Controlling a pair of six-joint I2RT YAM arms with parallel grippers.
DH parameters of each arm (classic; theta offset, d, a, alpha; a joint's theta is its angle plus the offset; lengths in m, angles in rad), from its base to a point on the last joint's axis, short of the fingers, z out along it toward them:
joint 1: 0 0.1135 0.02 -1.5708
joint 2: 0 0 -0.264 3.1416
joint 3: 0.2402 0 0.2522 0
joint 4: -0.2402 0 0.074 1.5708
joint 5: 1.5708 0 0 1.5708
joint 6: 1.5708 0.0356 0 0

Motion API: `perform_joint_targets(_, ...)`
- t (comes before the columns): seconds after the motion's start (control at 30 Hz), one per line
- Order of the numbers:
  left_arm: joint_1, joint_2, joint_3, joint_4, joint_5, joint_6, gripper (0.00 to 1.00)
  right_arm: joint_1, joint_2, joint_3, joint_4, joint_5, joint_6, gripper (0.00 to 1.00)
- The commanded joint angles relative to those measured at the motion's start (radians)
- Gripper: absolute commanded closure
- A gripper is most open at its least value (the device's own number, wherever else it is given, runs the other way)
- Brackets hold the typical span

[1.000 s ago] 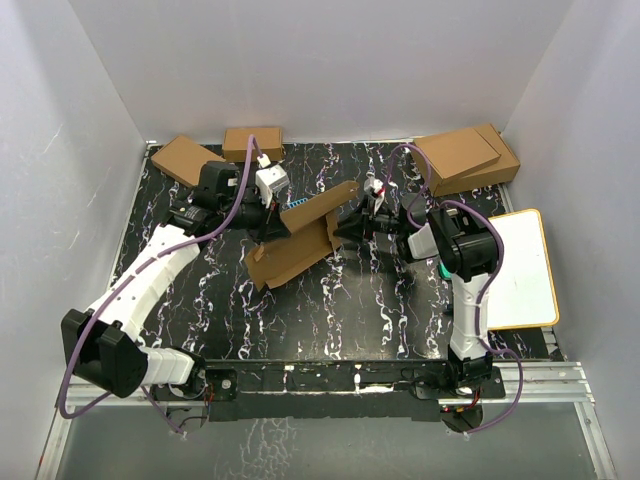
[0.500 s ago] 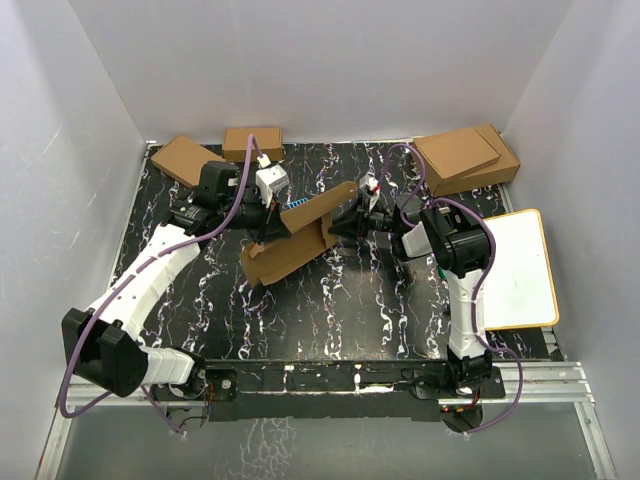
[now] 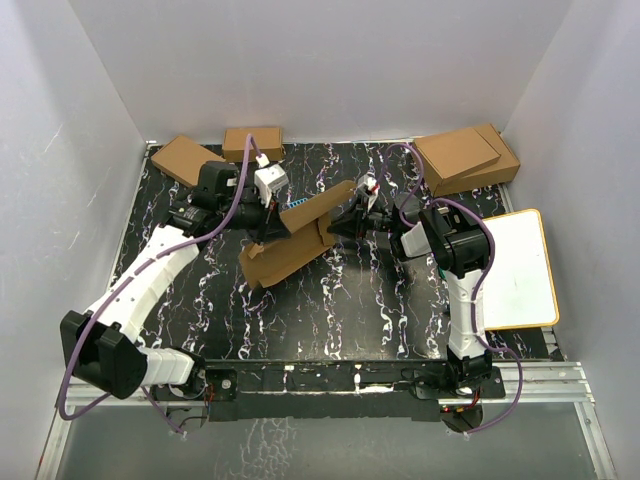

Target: Fold the paper box

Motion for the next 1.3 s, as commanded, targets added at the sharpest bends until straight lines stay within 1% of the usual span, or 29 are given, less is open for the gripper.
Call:
perform_joint_targets(0.0,-0.004,-0.045,0.008,0.047,0.044,-0.001,1.00,0.040,-0.009,0.019,0.053,-0.041,-0.011,0.92)
perform_joint_targets(0.1,-0.003,-0.056,0.001,0.055,0.032,-0.012,1.00,0.040,-0.018,0.012,0.057,-0.037,-0.010,0.92)
perform_joint_targets(0.2,-0.003,-0.074,-0.007,0.078,-0.011,-0.036,1.00,0.040,-0.032,0.008,0.059,-0.032,-0.008,0.92)
perform_joint_targets(0.33,-0.002,-0.114,-0.028,0.132,-0.147,-0.096,1.00,0.040,-0.061,0.003,0.032,-0.012,-0.006,0.92)
perform_joint_targets(0.43,0.000,-0.148,-0.049,0.180,-0.241,-0.147,1.00,0.040,-0.097,0.008,-0.033,-0.003,-0.022,0.92)
perform_joint_targets(0.47,0.000,-0.160,-0.056,0.195,-0.260,-0.166,0.96,0.040,-0.112,0.014,-0.076,0.002,-0.040,0.92)
perform_joint_targets(0.57,0.000,-0.194,-0.085,0.238,-0.314,-0.212,0.79,0.040,-0.156,0.035,-0.246,0.021,-0.116,0.92)
perform_joint_targets(0.7,0.000,-0.228,-0.118,0.255,-0.379,-0.250,0.51,0.040,-0.223,0.082,-0.601,0.058,-0.280,0.92)
perform_joint_targets(0.8,0.000,-0.254,-0.142,0.255,-0.441,-0.287,0.33,0.038,-0.274,0.112,-0.843,0.098,-0.406,0.92)
perform_joint_targets(0.87,0.001,-0.278,-0.162,0.268,-0.469,-0.326,0.23,0.035,-0.302,0.140,-1.000,0.126,-0.482,0.92)
perform_joint_targets(0.93,0.001,-0.299,-0.187,0.286,-0.478,-0.373,0.17,0.029,-0.328,0.170,-1.153,0.164,-0.558,0.92)
perform_joint_targets(1.07,0.001,-0.342,-0.237,0.313,-0.483,-0.485,0.11,0.015,-0.360,0.217,-1.480,0.226,-0.695,0.92)
perform_joint_targets(1.17,0.001,-0.394,-0.286,0.335,-0.508,-0.559,0.07,0.007,-0.392,0.217,-1.608,0.292,-0.750,0.92)
perform_joint_targets(1.23,0.001,-0.433,-0.324,0.362,-0.519,-0.604,0.03,0.002,-0.410,0.206,-1.647,0.340,-0.753,0.92)
perform_joint_targets(1.27,0.001,-0.456,-0.354,0.379,-0.518,-0.630,0.03,0.000,-0.413,0.204,-1.665,0.365,-0.747,0.92)
